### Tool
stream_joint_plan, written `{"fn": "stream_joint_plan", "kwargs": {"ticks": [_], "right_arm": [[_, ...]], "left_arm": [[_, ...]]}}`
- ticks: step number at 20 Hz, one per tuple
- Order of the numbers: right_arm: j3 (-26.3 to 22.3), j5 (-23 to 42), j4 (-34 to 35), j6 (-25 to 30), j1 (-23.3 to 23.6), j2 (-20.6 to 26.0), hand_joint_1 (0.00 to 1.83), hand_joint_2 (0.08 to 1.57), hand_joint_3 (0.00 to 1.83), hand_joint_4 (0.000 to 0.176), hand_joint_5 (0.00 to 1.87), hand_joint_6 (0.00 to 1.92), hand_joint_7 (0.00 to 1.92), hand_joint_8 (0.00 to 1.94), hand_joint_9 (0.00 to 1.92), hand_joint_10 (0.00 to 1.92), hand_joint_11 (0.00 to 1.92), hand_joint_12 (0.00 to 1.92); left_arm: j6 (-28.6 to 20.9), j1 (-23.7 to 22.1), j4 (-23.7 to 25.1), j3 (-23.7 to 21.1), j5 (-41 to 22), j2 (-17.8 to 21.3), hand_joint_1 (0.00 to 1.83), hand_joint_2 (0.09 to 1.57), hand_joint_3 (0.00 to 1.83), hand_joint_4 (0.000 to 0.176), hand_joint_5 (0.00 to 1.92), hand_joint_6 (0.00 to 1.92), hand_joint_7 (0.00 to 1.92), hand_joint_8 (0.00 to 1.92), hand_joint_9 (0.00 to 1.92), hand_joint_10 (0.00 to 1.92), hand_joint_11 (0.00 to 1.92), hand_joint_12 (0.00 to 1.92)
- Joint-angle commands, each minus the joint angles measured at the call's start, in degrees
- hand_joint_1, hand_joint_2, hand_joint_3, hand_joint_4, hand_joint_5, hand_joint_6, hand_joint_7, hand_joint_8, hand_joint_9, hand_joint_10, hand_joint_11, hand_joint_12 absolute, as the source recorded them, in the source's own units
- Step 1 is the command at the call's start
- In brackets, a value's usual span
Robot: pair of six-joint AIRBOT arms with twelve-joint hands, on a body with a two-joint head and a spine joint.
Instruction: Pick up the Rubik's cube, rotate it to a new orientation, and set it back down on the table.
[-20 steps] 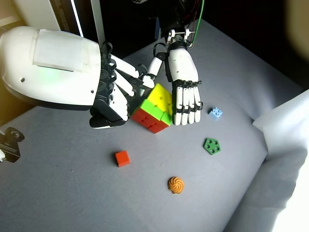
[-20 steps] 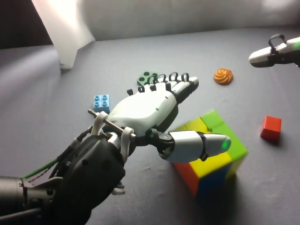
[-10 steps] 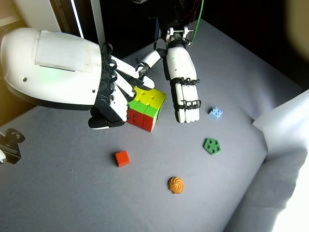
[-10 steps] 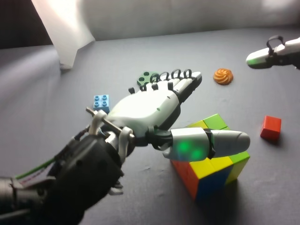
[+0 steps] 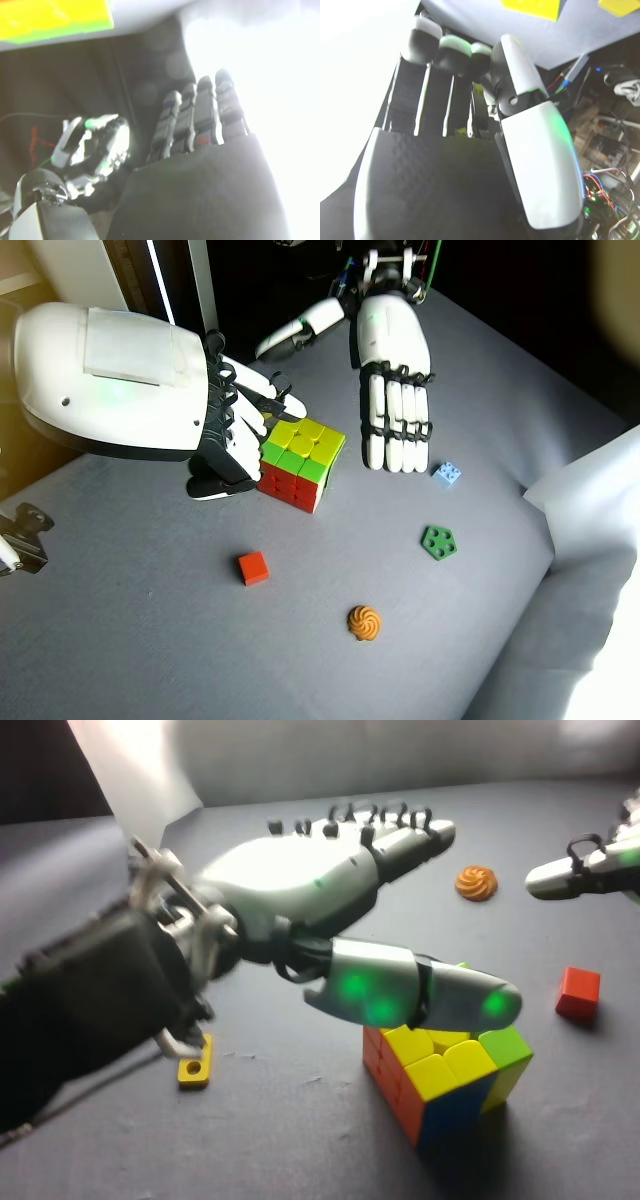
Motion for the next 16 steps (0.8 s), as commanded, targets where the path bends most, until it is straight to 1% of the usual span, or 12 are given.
{"fn": "stream_joint_plan", "kwargs": {"ticks": [1,2,3,4,5,6,7,8,10,12,13,16], "right_arm": [[-0.18,1.18,3.42,-0.16,0.48,-0.21,0.41,1.47,0.0,0.0,0.5,0.02,0.75,0.25,0.64,0.65,0.32,1.43],[-0.24,1.18,3.42,-0.16,0.5,-0.21,0.41,1.47,0.0,0.0,0.5,0.02,0.75,0.25,0.64,0.65,0.32,1.43],[-0.33,1.18,3.36,-0.17,0.65,-0.21,0.36,1.47,0.0,0.0,0.51,0.01,0.77,0.12,0.65,0.55,0.29,1.4],[-0.45,1.18,3.02,-0.16,1.12,-0.2,0.16,1.5,0.0,0.0,0.32,0.0,0.51,0.01,0.49,0.18,0.07,1.23],[-0.66,1.18,2.51,-0.16,1.7,-0.19,0.16,1.5,0.0,0.0,0.32,0.0,0.51,0.01,0.49,0.18,0.07,1.23],[-0.92,1.18,2.19,-0.15,2.16,-0.16,0.01,1.47,0.0,0.0,0.17,0.01,0.22,0.02,0.25,0.03,0.0,0.74],[-1.31,1.17,1.78,-0.15,2.46,-0.17,0.01,1.47,0.0,0.0,0.17,0.01,0.22,0.02,0.25,0.03,0.0,0.74],[-1.67,1.15,1.52,-0.14,2.66,-0.14,0.0,1.37,0.0,0.0,0.1,0.0,0.15,0.0,0.14,0.0,0.0,0.37],[-2.57,0.49,1.41,-0.13,2.92,-0.13,0.0,1.35,0.0,0.0,0.07,0.0,0.08,0.0,0.07,0.0,0.0,0.21],[-3.08,-0.26,1.41,-0.11,3.04,-0.13,0.0,1.35,0.0,0.0,0.07,0.0,0.07,0.0,0.07,0.0,0.0,0.19],[-3.27,-0.66,1.41,-0.11,3.04,-0.17,0.0,1.33,0.0,0.0,0.05,0.0,0.03,0.0,0.02,0.0,0.0,0.1],[-4.03,-1.81,1.35,-0.11,3.04,-0.14,0.0,1.32,0.0,0.0,0.06,0.0,0.05,0.0,0.04,0.0,0.0,0.13]], "left_arm": [[-0.01,-1.04,1.84,-0.54,-1.8,0.89,0.14,0.87,0.01,0.0,0.11,0.01,0.07,0.01,0.03,0.0,0.02,0.01],[0.07,-1.65,1.84,-1.12,-1.27,1.9,0.14,0.87,0.01,0.0,0.11,0.01,0.07,0.01,0.03,0.0,0.02,0.01],[0.68,-2.46,1.36,-1.57,-0.07,2.82,0.14,0.91,0.02,0.0,0.11,0.01,0.08,0.01,0.02,0.0,0.0,0.01],[1.8,-3.41,0.7,-1.87,1.68,3.59,0.14,0.92,0.02,0.0,0.11,0.0,0.08,0.01,0.04,0.01,0.02,0.01],[3.73,-4.4,-0.74,-2.15,3.31,4.08,0.14,0.92,0.02,0.0,0.11,0.0,0.08,0.01,0.04,0.01,0.02,0.01],[4.23,-4.84,-1.06,-2.4,3.85,4.36,0.16,0.93,0.02,0.0,0.09,0.0,0.06,0.0,0.03,0.0,0.02,0.01],[4.73,-5.2,-1.57,-2.7,3.9,4.56,0.16,0.93,0.02,0.0,0.09,0.0,0.06,0.0,0.03,0.0,0.02,0.01],[5.71,-5.56,-2.54,-2.87,3.96,4.58,0.13,0.93,0.01,0.0,0.11,0.01,0.09,0.01,0.05,0.01,0.04,0.02],[6.79,-6.16,-3.98,-3.16,3.98,4.57,0.14,0.93,0.01,0.0,0.08,0.0,0.05,0.0,0.03,0.0,0.02,0.01],[7.26,-6.46,-4.74,-3.34,3.97,4.57,0.14,0.93,0.01,0.0,0.08,0.0,0.05,0.0,0.03,0.0,0.02,0.01],[7.26,-6.53,-4.82,-3.44,3.98,4.57,0.06,0.94,0.0,0.0,0.12,0.0,0.12,0.01,0.08,0.01,0.04,0.03],[7.26,-6.57,-5.25,-3.69,4.19,4.69,0.07,0.96,0.01,0.0,0.1,0.0,0.08,0.0,0.05,0.0,0.02,0.03]]}}
